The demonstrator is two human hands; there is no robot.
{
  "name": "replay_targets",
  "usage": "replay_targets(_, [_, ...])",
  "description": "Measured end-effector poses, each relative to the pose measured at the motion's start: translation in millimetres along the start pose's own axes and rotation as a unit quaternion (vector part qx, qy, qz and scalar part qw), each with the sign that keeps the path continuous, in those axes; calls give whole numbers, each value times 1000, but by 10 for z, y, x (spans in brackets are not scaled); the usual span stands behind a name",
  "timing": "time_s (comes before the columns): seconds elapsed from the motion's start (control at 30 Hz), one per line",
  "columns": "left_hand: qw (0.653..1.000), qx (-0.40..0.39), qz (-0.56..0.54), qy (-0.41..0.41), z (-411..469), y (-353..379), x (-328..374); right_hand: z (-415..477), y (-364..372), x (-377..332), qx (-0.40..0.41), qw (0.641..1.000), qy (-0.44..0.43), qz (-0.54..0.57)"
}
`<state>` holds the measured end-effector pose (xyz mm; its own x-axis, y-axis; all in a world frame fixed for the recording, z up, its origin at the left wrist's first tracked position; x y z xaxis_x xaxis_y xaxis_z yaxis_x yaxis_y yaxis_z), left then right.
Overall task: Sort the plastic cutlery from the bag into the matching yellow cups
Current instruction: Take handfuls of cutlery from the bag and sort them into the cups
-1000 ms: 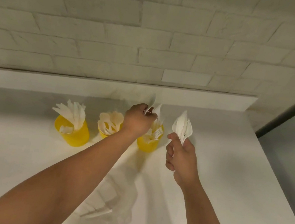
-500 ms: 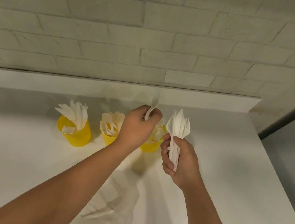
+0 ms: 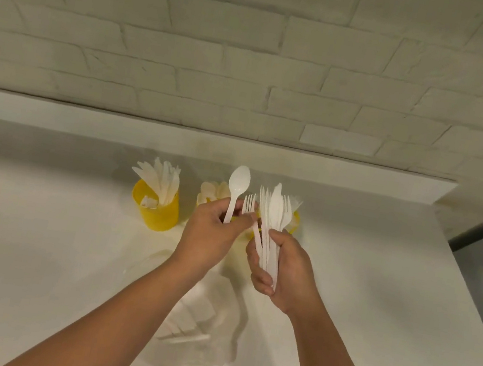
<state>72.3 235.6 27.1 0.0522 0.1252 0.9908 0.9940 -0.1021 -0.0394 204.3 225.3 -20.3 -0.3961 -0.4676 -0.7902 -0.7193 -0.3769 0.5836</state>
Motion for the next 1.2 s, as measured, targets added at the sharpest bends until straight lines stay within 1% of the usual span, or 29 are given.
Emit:
replay_targets(0.23, [999,34,-20,-8,-60,-203,-74,4,137,5,41,996,-19,-79])
replay_targets(0.33, [999,40,-28,-10,-83,-234,-132,-4,159,-2,77,990,-21,-113])
replay_targets(0.43, [998,57,-8,-7,-117,-280,-167,-11,148,16,109,983,-21,-145])
replay_targets(0.5, [998,53,17,-17,-136,-310,-197,-29,134,41,123,977,-22,-172])
replay_targets(0.6, [998,32,51,-24,-130,-339,-202,-104,50,40,179,955,-35,-234])
replay_targets(0.7, [993,81,84,15,-60,-466,-41,-247,-133,-45,260,924,-78,-271])
replay_targets(0.8, [980,124,131,88,91,-489,246,-394,-306,-198,306,906,-112,-270])
replay_targets(0.87, [970,132,161,130,236,-402,434,-461,-414,-257,324,911,-98,-237])
replay_targets(0.93, [961,138,189,150,405,-292,547,-505,-476,-306,326,917,-84,-213])
replay_targets(1.0, [949,143,237,151,582,-174,577,-527,-498,-350,320,920,-77,-211])
replay_targets(1.07, [932,137,309,132,736,-56,524,-538,-519,-359,318,922,-73,-208])
replay_targets(1.2, [889,74,443,88,937,176,266,-540,-534,-333,314,925,-62,-205])
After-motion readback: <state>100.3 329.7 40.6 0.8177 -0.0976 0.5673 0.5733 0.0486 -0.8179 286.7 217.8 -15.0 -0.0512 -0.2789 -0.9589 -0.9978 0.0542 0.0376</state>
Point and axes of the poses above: each hand's wrist, its own z-axis towards the middle knuckle, its own y-axis out of the palm, x = y × z, the point moved 8 cm from there along z, towards the middle knuckle, and after that the axes turned 13 degrees about -x, right-handed, at the moved point
